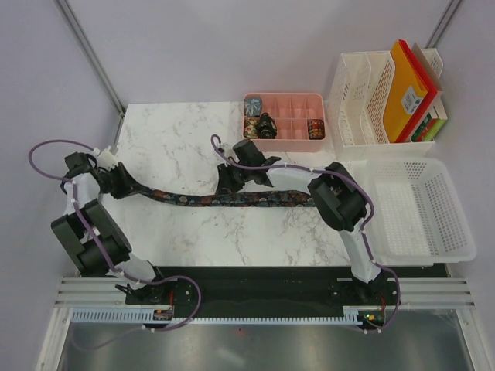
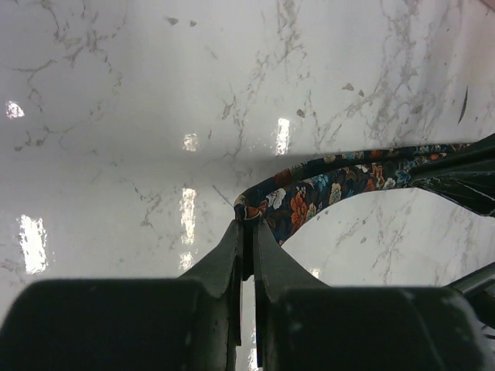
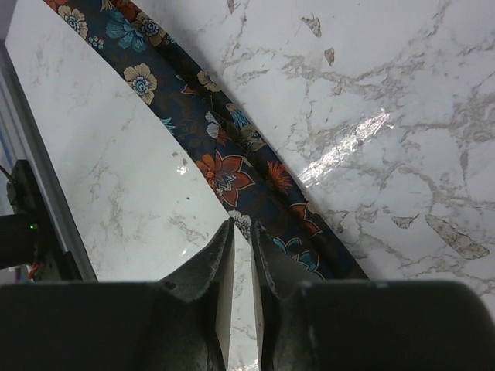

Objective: Roll the ties
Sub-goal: Roll the tie at the center of the board.

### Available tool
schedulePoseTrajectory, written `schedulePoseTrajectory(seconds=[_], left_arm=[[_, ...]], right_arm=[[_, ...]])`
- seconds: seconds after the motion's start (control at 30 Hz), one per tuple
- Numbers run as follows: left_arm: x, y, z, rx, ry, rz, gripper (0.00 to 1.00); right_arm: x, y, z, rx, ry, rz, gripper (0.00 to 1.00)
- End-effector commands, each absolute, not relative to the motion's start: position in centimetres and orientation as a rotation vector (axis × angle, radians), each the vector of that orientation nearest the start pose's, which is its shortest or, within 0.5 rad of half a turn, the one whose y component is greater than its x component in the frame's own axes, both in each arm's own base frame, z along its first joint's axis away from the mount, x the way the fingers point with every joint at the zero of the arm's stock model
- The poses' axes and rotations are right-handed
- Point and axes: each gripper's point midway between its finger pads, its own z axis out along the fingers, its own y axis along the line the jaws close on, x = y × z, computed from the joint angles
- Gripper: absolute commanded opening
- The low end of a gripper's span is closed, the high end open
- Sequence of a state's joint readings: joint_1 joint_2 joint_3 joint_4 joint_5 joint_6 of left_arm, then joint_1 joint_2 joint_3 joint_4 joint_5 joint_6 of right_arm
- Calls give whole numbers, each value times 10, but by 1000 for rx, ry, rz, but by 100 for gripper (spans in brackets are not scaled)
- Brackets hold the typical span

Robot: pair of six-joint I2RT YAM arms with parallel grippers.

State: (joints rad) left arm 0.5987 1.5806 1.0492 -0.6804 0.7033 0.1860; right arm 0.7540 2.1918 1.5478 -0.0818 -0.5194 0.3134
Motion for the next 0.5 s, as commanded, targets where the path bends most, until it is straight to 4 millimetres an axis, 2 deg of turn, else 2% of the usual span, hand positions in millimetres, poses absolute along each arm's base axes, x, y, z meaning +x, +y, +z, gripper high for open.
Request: schedulePoseTrajectory(seconds=[0.0,0.07,0.1,0.13,0.17,0.23,0.37,0.43,0.47], left_arm=[[313,65,134,-290,2405,-622,4],[313,61,135,-255,2434,-557,2],[314,49,135,-207,2452,-545,2],[313,48,135,-197,2468,-502,2],[315,35,135,-166,2483,-501,2],[316,31,130,-218,2531,-423,2],[318,-16,135,-157,2533,-504,2],[318,-32,134,-163,2533,-537,2],[315,-48,130,-132,2548,-559,2]], right_arm=[[342,448,123,-755,2195,1260,22],[344,440,130,-731,2198,1282,23],[344,435,130,-723,2209,1294,24],[344,432,131,-715,2215,1304,25],[344,429,134,-699,2217,1315,25],[344,422,135,-681,2229,1331,27],[343,408,138,-647,2245,1346,29],[343,401,141,-621,2251,1365,30],[341,397,136,-607,2271,1368,31]])
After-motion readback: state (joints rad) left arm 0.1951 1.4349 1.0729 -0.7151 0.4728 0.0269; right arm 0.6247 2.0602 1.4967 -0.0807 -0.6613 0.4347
